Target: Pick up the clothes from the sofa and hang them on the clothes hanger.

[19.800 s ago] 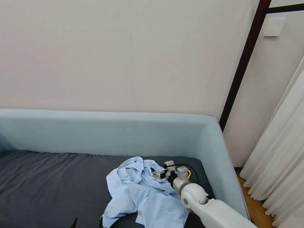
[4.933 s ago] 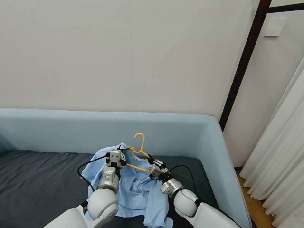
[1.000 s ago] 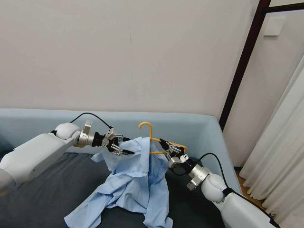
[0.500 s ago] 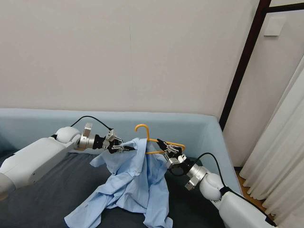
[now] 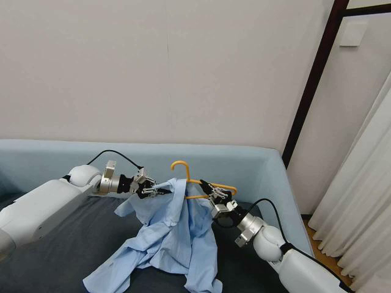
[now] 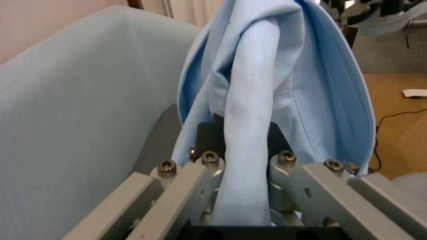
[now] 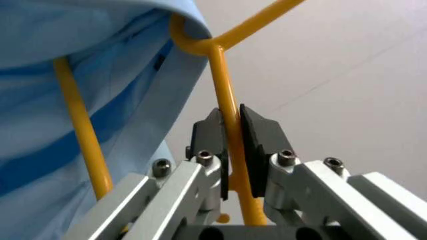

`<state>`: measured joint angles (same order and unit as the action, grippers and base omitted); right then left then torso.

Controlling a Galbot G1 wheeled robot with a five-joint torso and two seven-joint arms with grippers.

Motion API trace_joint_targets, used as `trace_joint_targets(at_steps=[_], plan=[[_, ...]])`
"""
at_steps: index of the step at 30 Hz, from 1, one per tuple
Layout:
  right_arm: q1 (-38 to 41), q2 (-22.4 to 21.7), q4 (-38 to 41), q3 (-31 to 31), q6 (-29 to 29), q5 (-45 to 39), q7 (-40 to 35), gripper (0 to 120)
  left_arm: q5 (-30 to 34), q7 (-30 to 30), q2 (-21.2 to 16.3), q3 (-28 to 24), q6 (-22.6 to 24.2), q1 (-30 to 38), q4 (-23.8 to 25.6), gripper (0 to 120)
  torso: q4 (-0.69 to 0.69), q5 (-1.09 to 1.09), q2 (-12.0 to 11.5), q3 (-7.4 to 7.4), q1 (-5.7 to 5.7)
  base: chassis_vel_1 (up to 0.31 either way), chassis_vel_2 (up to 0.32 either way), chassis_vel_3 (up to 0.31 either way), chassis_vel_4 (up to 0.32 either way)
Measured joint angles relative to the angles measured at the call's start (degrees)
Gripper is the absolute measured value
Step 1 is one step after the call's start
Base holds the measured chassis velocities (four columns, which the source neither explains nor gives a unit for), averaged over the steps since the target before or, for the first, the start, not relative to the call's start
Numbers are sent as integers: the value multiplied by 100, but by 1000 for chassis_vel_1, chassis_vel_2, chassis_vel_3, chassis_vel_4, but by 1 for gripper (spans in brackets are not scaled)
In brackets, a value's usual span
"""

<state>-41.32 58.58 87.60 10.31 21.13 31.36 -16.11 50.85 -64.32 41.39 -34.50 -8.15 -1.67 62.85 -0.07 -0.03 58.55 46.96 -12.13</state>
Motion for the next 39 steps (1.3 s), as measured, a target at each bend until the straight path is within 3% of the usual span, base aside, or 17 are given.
trace_joint_targets(at_steps=[9,14,17,18,20,23,33,39], plan=[[-569,-269,649,-362,170,-450,168,42,-83,16,8,44,-129,-9,-99,1,1,1,0,0,0,0,0,0,0],[-1307,-639,1040,-609,-95,-2189,635,59,-156,-3,-6,42,-265,16,-106,1,-1,1,0,0,0,0,0,0,0],[-1817,-858,1287,-650,-786,-4373,1131,72,-168,-6,-37,24,-311,24,-71,1,-2,0,0,0,0,0,0,0,0],[-1817,-858,1287,-650,-786,-4373,1131,72,-168,-6,-37,24,-311,24,-71,1,-2,0,0,0,0,0,0,0,0],[-1981,-847,1315,-655,-1229,-5681,1454,83,-175,-7,-66,8,-323,27,-10,1,-1,-1,1,-1,0,0,0,0,0],[-1961,-648,1123,-621,-1602,-6568,1680,94,-184,5,-98,3,-335,28,52,1,1,-1,0,-1,0,0,0,0,0],[-1391,-66,535,-27,-2077,-7356,1563,100,-121,61,-248,26,-320,-95,303,1,2,-1,0,0,0,0,0,0,0],[-1160,367,116,216,-2103,-7415,1288,90,-80,76,-344,36,-298,-79,382,1,2,-2,0,0,0,0,0,0,0]])
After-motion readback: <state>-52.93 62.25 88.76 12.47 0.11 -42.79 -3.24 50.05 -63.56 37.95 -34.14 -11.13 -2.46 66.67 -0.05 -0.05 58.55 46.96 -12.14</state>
